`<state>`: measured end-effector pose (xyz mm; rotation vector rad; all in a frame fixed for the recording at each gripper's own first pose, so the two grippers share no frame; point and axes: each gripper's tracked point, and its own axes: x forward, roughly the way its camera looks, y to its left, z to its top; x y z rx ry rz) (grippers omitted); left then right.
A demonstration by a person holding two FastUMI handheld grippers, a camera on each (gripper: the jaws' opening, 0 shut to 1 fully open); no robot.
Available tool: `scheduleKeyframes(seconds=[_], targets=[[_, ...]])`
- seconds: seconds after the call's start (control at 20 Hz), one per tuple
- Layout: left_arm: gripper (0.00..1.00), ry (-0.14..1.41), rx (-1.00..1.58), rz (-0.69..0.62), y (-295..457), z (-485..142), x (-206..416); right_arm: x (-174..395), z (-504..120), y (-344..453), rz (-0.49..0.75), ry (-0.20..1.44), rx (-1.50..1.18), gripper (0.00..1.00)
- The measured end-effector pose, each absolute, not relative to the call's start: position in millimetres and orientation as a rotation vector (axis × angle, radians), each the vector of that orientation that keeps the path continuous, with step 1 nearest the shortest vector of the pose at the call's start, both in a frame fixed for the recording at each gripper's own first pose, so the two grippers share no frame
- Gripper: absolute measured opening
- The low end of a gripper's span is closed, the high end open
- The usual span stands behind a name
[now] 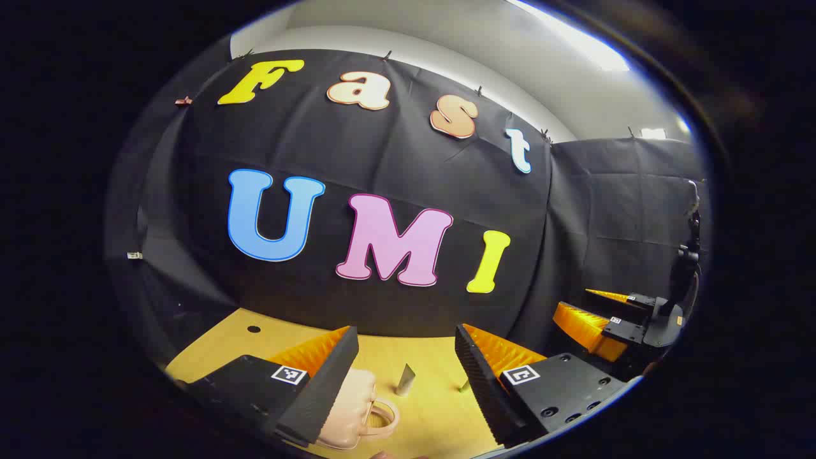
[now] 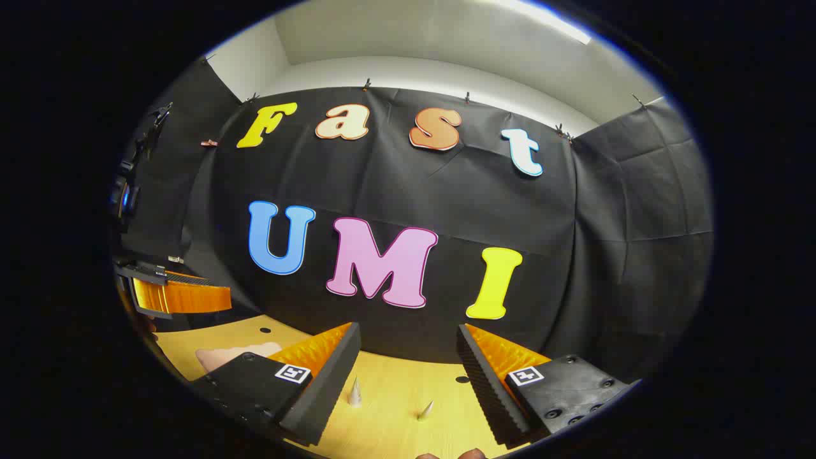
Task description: First open the suitcase, pack the skin care products into it, and then close the suitcase.
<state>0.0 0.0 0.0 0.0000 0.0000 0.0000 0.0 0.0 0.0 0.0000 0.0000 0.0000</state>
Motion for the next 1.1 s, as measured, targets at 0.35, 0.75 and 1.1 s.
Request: scheduleKeyframes(seconds=[0.35, 0.75, 1.1], targets=[[0.96, 0.013, -0.049, -0.017, -1, 1, 4, -15, 2, -13, -0.033, 0.016, -0.090, 0.96], [0.96, 0.008, -0.003, 0.016, -3, -4, 2, -21, 2, -24, -0.050, 0.019, -0.058, 0.96], [0.96, 0.244, 0.018, -0.031, -10, -86, 24, -23, -8, -28, -0.035, 0.036, 0.002, 0.96]])
